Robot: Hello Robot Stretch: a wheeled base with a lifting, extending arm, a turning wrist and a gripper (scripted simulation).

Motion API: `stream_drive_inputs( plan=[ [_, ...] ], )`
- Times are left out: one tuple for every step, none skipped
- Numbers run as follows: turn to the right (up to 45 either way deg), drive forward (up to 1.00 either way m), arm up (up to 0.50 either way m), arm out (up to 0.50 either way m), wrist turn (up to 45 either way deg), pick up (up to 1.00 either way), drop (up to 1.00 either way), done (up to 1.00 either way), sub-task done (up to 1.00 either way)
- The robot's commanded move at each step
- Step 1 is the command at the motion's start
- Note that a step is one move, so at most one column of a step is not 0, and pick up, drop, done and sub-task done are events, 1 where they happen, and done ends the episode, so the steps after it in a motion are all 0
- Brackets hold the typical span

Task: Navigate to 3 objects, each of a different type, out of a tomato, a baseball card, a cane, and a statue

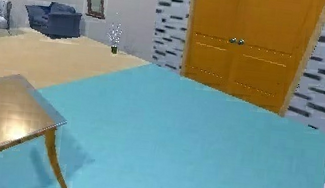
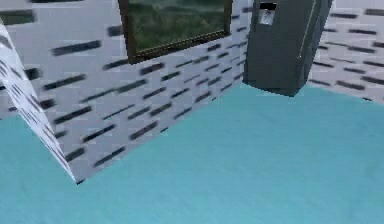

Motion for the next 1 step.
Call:
stream_drive_inputs(
  plan=[
    [0.0,1.00,0.00,0.00,0.0,0.00,0.00,0.00,0.00]
  ],
)
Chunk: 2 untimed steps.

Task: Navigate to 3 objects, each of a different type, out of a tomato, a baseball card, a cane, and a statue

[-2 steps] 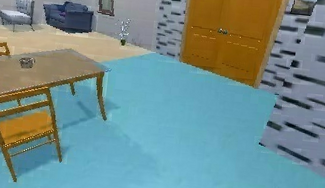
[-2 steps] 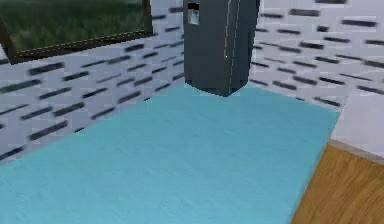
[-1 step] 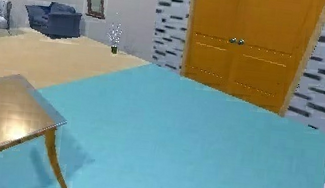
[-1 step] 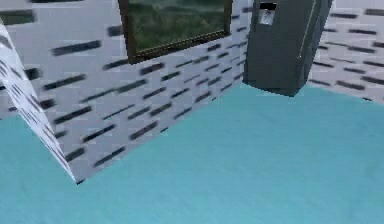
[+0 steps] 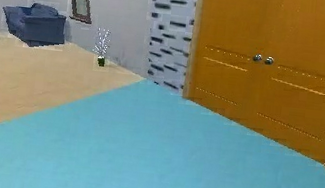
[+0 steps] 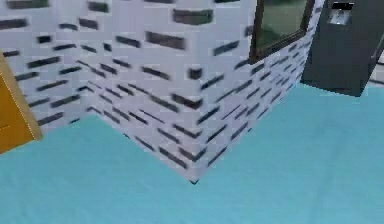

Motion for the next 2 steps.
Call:
stream_drive_inputs(
  plan=[
    [0.0,0.35,0.00,0.00,0.0,0.00,0.00,0.00,0.00],
    [-45.0,0.00,0.00,0.00,0.0,0.00,0.00,0.00,0.00]
  ],
)
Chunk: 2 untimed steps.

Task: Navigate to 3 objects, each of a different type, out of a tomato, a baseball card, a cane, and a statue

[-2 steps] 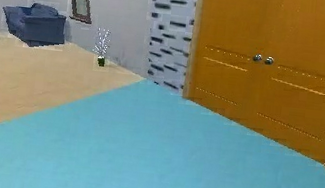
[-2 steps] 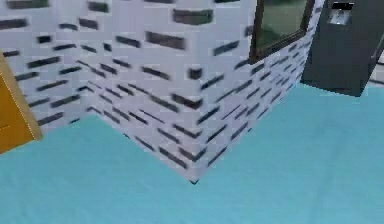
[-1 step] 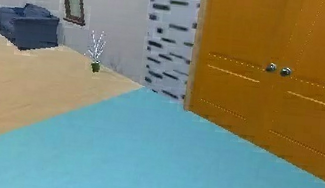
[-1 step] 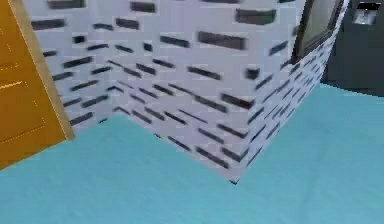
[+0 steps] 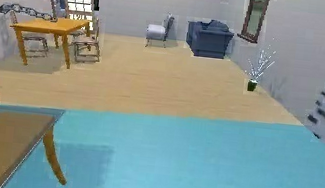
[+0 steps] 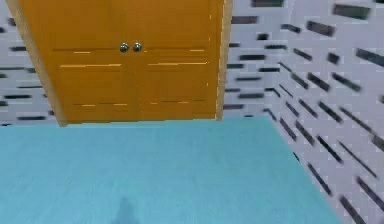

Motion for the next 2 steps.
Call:
stream_drive_inputs(
  plan=[
    [0.0,1.00,0.00,0.00,0.0,0.00,0.00,0.00,0.00],
    [-6.0,0.00,0.00,0.00,0.0,0.00,0.00,0.00,0.00]
  ],
)
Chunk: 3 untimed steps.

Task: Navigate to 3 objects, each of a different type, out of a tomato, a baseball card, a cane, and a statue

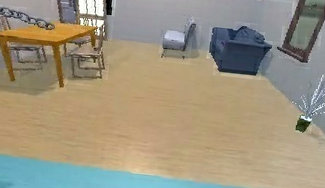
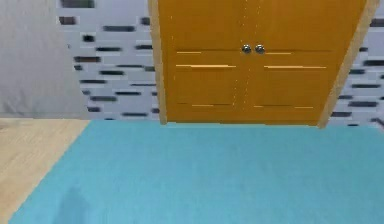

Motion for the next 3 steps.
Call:
stream_drive_inputs(
  plan=[
    [0.0,0.50,0.00,0.00,0.0,0.00,0.00,0.00,0.00],
    [-6.0,0.00,0.00,0.00,0.0,0.00,0.00,0.00,0.00],
    [0.0,1.00,0.00,0.00,0.0,0.00,0.00,0.00,0.00]
  ],
)
